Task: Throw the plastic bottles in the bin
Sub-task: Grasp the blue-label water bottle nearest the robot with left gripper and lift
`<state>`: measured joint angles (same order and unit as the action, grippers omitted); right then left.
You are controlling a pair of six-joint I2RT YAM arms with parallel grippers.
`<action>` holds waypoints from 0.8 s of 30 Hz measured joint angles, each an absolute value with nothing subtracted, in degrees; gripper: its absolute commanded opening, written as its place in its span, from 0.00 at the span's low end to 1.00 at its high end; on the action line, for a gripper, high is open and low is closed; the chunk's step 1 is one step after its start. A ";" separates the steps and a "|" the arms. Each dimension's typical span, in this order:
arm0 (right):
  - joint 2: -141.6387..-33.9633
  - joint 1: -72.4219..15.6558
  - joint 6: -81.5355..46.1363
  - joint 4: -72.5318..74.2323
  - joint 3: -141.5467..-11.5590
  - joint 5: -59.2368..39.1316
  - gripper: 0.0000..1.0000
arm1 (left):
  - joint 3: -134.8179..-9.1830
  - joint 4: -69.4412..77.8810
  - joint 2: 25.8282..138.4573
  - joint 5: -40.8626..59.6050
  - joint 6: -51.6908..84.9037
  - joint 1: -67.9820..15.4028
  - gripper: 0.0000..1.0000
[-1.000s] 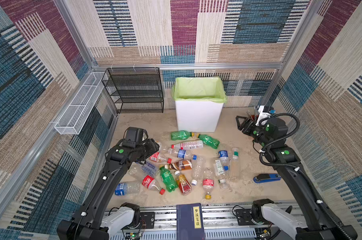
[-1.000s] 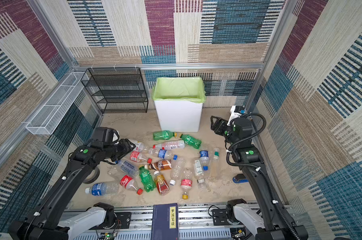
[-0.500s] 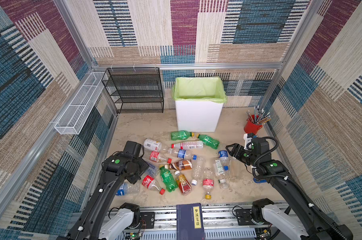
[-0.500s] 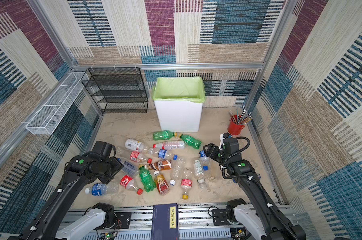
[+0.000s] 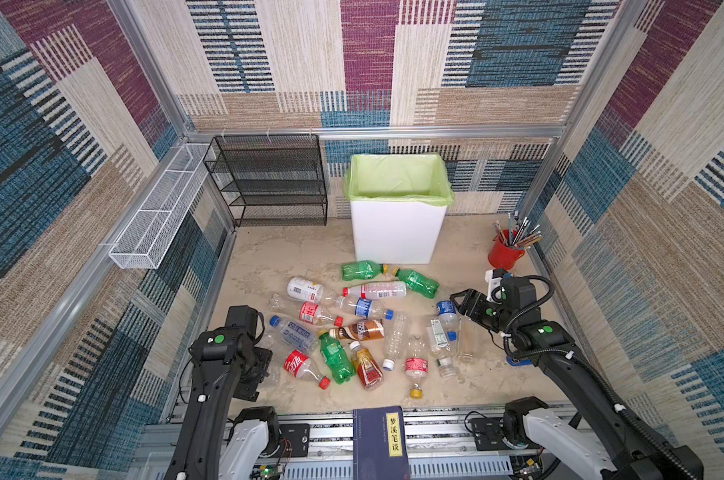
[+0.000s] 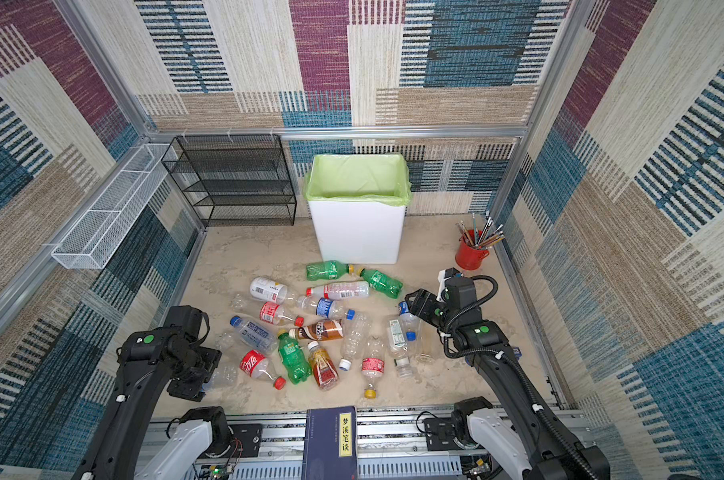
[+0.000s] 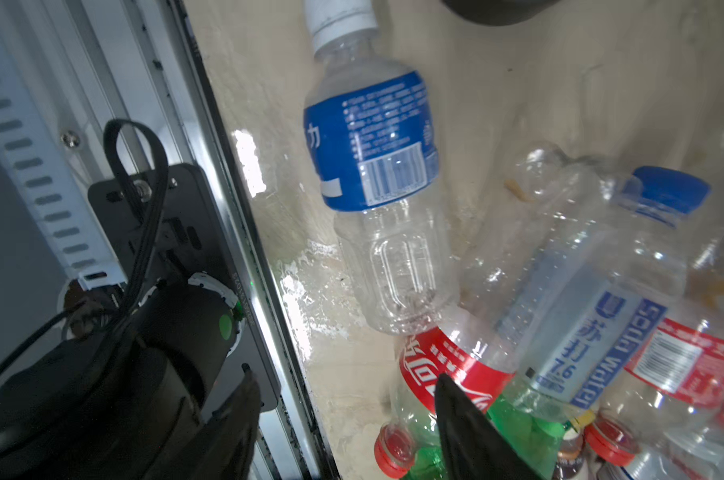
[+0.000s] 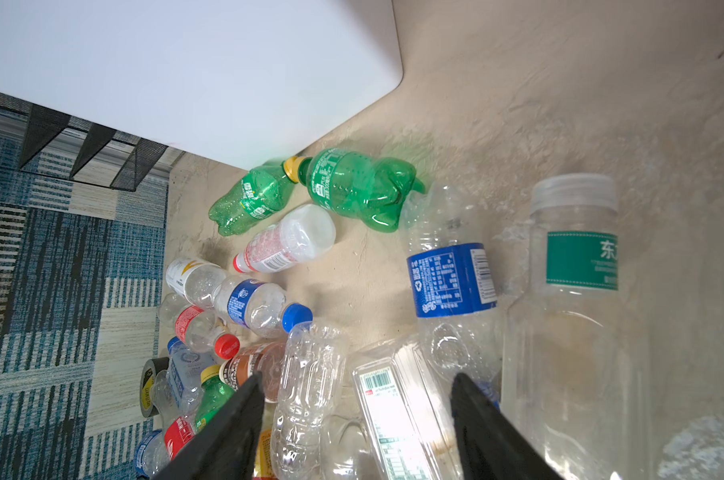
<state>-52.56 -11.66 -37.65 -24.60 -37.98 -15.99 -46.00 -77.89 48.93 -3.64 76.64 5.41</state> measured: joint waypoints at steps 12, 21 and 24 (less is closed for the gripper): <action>-54.02 -11.66 -37.06 -24.21 -38.92 -16.51 0.73 | -38.54 -69.91 46.57 1.89 81.43 15.38 0.78; -55.51 -11.66 -36.34 -24.03 -39.51 -16.49 0.74 | -38.44 -65.41 50.33 2.96 80.23 20.38 0.79; -55.86 -11.66 -36.27 -23.90 -39.70 -16.47 0.74 | -36.71 -62.59 50.33 3.33 79.68 21.45 0.81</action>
